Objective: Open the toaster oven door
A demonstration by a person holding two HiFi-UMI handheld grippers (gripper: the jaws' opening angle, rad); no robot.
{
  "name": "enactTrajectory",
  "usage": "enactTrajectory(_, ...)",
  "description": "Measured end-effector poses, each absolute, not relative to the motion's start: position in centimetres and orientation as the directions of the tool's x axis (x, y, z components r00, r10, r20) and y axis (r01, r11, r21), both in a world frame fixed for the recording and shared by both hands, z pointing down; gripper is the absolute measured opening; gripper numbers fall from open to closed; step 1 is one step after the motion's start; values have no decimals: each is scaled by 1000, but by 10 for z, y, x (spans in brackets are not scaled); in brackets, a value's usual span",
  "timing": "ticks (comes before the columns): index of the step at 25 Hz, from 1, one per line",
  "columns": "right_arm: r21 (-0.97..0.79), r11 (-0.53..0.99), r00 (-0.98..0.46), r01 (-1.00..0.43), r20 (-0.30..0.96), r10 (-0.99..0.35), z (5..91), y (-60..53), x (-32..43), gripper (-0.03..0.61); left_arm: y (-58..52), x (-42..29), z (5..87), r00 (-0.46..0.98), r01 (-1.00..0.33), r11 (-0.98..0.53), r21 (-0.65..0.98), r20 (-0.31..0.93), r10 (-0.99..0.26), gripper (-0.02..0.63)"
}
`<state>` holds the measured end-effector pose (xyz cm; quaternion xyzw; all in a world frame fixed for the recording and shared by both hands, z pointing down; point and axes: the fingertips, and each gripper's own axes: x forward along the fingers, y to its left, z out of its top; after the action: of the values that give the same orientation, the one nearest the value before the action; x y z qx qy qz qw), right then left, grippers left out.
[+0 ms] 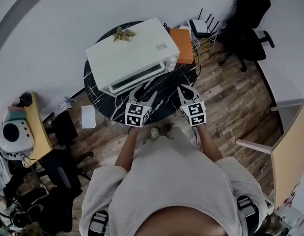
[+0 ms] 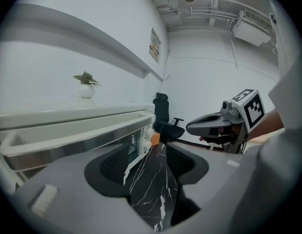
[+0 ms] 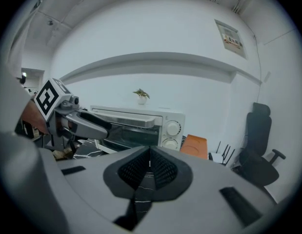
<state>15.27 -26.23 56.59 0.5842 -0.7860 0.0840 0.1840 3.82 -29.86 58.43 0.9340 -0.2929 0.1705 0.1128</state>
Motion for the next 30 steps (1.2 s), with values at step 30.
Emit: enactTrajectory(30, 69, 722, -638, -688, 417, -648, 583, -308, 86, 14, -309, -39, 579, 449, -893, -408, 187, 351, -822, 238)
